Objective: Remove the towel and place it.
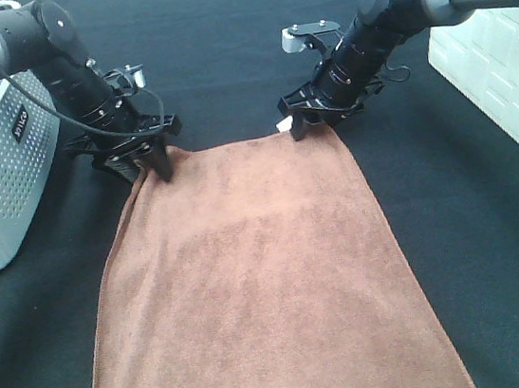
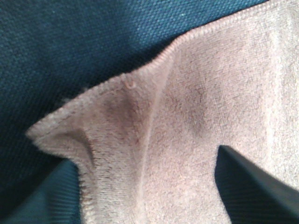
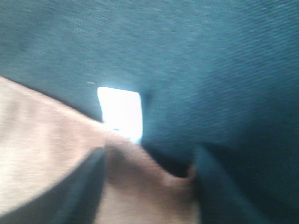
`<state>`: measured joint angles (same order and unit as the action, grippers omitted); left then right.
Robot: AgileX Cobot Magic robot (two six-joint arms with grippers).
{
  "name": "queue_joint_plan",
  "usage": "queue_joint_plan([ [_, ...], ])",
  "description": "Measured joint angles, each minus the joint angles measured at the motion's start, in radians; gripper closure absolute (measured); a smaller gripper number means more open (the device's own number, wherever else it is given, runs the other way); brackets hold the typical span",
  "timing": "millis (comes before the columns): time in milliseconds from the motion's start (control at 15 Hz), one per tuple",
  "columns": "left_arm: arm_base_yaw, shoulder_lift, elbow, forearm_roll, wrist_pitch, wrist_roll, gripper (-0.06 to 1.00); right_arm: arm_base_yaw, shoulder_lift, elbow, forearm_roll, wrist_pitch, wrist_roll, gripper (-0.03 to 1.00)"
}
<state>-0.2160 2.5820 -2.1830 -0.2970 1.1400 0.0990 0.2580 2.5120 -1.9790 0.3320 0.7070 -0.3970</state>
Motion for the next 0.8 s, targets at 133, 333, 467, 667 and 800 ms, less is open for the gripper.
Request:
queue_joint_plan([
  [133, 0.0, 0.002, 0.0, 0.042, -0.003, 0.003, 0.77, 0.0, 0.0, 0.0, -0.022, -0.004, 0.011, 0.64],
  [333, -0.005, 0.002, 0.0, 0.069, -0.003, 0.021, 0.93, 0.0, 0.0, 0.0, -0.039, 0.002, 0.024, 0.94],
  [467, -0.007, 0.002, 0.0, 0.077, -0.003, 0.022, 0.93, 0.003, 0.0, 0.0, -0.05, 0.001, 0.04, 0.95],
  [667, -0.014, 0.005, -0.025, 0.113, 0.002, 0.02, 0.93, 0.006, 0.0, -0.016, -0.06, 0.005, 0.045, 0.95],
  [800, -0.017, 0.022, -0.077, 0.157, 0.004, 0.0, 0.93, 0.008, 0.014, -0.06, -0.066, 0.015, 0.055, 0.95],
])
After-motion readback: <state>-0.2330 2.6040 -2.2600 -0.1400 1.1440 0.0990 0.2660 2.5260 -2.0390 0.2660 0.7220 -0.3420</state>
